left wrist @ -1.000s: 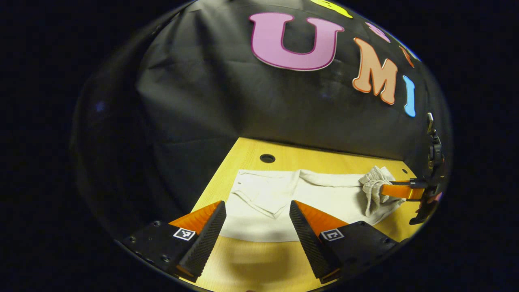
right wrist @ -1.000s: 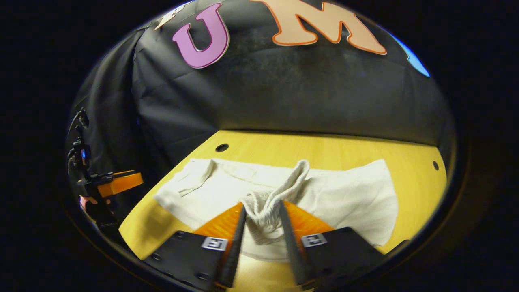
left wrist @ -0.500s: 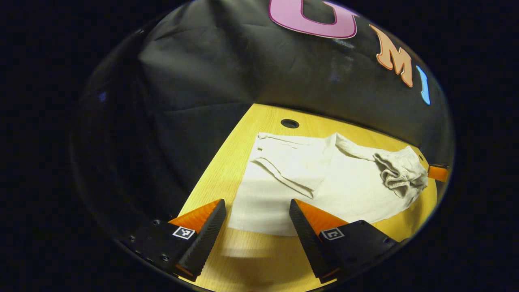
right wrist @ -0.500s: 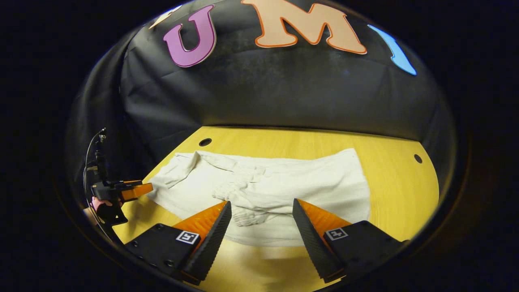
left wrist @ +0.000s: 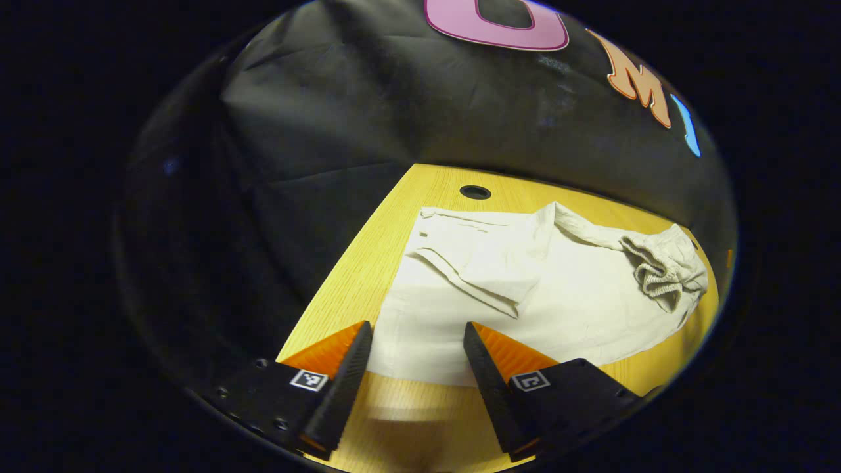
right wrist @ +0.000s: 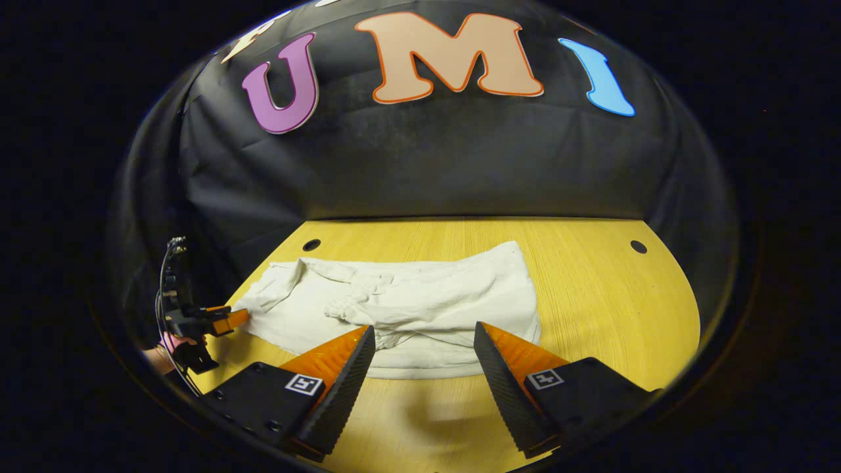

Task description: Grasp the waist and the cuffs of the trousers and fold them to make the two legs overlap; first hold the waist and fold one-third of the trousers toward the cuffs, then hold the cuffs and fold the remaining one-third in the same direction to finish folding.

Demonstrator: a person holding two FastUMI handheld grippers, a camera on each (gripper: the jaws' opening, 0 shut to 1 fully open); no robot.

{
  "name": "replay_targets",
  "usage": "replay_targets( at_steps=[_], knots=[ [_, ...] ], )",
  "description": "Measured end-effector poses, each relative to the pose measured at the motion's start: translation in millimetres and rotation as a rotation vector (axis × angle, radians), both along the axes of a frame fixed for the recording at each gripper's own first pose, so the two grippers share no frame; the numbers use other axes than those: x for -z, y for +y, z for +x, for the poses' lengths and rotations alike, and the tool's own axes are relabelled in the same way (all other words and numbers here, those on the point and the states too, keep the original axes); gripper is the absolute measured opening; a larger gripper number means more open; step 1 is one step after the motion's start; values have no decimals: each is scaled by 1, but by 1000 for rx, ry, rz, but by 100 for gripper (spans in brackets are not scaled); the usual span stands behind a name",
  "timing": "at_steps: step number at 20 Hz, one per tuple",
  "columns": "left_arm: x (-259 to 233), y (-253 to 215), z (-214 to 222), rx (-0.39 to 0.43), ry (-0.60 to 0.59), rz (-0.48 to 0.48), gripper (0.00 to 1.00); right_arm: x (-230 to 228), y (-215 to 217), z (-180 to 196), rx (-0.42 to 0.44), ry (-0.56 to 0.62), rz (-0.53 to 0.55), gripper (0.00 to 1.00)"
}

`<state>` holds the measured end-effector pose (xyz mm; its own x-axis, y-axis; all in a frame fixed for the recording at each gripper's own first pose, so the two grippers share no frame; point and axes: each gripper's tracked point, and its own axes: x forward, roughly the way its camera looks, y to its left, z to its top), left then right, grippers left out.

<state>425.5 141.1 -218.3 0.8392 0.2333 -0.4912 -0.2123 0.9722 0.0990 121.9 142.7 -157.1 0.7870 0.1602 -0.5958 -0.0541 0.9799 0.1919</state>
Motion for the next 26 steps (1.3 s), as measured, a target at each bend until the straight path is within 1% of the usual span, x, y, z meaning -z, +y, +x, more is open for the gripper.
replay_targets(
  at_steps=[1, 2, 3, 4, 5, 6, 7, 8, 11, 12, 13, 16, 17, 18, 19, 20, 23, 24, 25, 26],
  knots=[
    [3, -3, 2, 5, 1, -1, 82, -4, -4, 0, 11, -4, 8, 97],
    [3, -8, 2, 17, 4, -8, 75, -7, -7, 0, 20, -12, 9, 97],
    [5, -14, 5, 32, 4, -23, 67, -11, -10, -1, 26, -21, 5, 92],
    [5, -20, 7, 42, -11, -48, 48, -12, -13, -2, 28, -18, 5, 97],
    [4, -25, 8, 37, -23, -72, 30, -13, -15, -5, 32, -14, 3, 92],
    [4, -26, 9, 28, -36, -87, 11, -14, -19, -8, 33, -15, -4, 97],
    [4, -27, 10, 11, -45, -100, 7, -16, -23, -10, 34, -12, -15, 97],
    [2, -27, 11, -6, -57, -112, 1, -16, -25, -14, 32, -12, -26, 92],
    [-1, -32, 11, -31, -66, -163, 0, -20, -35, -21, 33, -4, -49, 92],
    [-4, -36, 14, -38, -81, -195, 0, -21, -40, -23, 35, 1, -51, 97],
    [-9, -42, 16, -37, -97, -225, 0, -22, -42, -24, 39, 2, -51, 92],
    [-21, -61, 24, -24, -121, -269, 0, -27, -53, -24, 52, -8, -45, 92],
    [-39, -74, 30, -2, -149, -268, 0, -29, -59, -26, 55, -10, -42, 97],
    [-50, -86, 36, 23, -172, -265, 0, -31, -65, -27, 57, -13, -36, 92],
    [-63, -99, 40, 47, -190, -261, 0, -32, -69, -27, 57, -12, -28, 92],
    [-88, -131, 49, 102, -220, -257, 0, -32, -78, -29, 58, -11, -22, 92],
    [-111, -186, 62, 188, -242, -252, 0, -35, -97, -28, 53, -16, -8, 92],
    [-119, -212, 68, 228, -249, -249, 0, -35, -104, -27, 48, -16, -11, 97],
    [-128, -252, 73, 287, -254, -235, 0, -35, -121, -27, 45, -20, -28, 92],
    [-132, -279, 75, 324, -253, -229, 0, -34, -131, -27, 46, -23, -26, 92]
  ],
)
